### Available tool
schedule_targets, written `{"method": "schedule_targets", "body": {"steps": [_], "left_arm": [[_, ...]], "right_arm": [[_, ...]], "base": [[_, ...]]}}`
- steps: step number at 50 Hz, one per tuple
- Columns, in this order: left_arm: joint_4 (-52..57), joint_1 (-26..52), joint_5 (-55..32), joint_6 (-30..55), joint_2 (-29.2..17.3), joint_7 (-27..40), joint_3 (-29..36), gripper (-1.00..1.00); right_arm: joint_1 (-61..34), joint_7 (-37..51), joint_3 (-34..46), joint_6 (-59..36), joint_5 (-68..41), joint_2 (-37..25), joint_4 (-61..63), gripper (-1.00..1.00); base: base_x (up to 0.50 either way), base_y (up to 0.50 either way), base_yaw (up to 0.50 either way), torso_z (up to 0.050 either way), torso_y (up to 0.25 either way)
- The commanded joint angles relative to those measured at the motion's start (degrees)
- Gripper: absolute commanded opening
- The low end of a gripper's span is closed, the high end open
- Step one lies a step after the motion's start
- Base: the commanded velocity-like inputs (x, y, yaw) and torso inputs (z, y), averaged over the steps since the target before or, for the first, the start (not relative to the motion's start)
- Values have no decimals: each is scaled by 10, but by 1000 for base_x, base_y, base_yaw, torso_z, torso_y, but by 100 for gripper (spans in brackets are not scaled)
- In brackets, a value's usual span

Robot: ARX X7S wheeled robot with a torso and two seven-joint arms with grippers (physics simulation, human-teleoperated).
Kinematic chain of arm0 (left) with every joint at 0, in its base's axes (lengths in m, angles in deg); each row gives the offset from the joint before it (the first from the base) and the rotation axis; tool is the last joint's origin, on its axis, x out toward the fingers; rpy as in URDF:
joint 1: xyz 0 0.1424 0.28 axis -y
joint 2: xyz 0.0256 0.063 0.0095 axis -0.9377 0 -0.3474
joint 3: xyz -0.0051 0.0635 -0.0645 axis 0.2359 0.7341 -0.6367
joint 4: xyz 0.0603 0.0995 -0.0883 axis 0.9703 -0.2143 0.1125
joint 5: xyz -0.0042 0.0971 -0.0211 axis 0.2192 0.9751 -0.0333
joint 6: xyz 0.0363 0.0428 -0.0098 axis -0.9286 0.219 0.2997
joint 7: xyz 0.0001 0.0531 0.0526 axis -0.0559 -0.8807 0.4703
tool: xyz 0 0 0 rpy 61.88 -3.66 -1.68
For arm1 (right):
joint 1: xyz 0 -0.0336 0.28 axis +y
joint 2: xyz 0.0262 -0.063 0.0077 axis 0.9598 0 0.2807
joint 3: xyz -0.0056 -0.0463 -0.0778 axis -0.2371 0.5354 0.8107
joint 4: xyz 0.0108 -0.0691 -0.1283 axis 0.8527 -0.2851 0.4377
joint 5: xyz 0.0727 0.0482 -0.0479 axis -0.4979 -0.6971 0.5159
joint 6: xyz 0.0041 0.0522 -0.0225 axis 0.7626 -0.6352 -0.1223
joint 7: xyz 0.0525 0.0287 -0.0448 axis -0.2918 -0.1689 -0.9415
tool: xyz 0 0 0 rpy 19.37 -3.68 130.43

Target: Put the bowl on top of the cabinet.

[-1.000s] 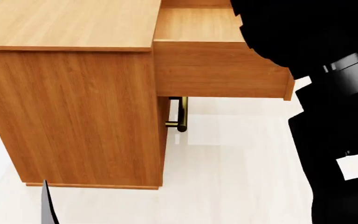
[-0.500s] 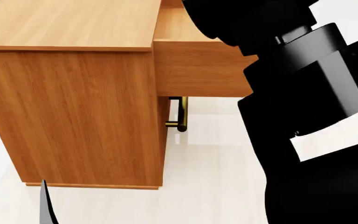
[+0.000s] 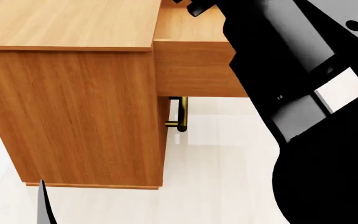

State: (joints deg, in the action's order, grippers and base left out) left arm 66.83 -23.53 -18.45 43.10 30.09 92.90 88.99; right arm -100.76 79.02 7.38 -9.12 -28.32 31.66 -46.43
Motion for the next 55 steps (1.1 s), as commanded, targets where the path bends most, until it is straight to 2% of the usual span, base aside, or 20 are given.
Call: {"method": "schedule_targets", "body": {"steps": [1,5,11,13,23,42,55], "left_arm": [[5,-7,-9,-23,-3,-4,-1,100],[4,-12,-21,-31,-8,-4,-4,100],[6,-14,-22,-29,-8,-4,-2,100],[5,-13,-20,-26,-7,-5,1,100],[5,-15,-16,-25,-8,-4,7,100],[13,-18,-8,-20,-11,-1,13,100],[17,-17,-12,-15,-14,1,14,100]], "right_arm": [[-20,75,115,63,-160,7,7,-100],[-6,122,120,18,-105,7,30,-100],[22,128,114,-30,-41,7,68,-100],[26,118,115,-65,-9,7,87,-100],[22,54,113,-216,-5,7,122,-100],[68,35,111,-298,111,7,188,-100],[101,-23,114,-337,211,7,216,-100]], "base": [[0,0,0,0,0],[0,0,0,0,3],[0,0,0,0,0],[0,0,0,0,0],[0,0,0,0,0],[0,0,0,0,1],[0,0,0,1,1]]}}
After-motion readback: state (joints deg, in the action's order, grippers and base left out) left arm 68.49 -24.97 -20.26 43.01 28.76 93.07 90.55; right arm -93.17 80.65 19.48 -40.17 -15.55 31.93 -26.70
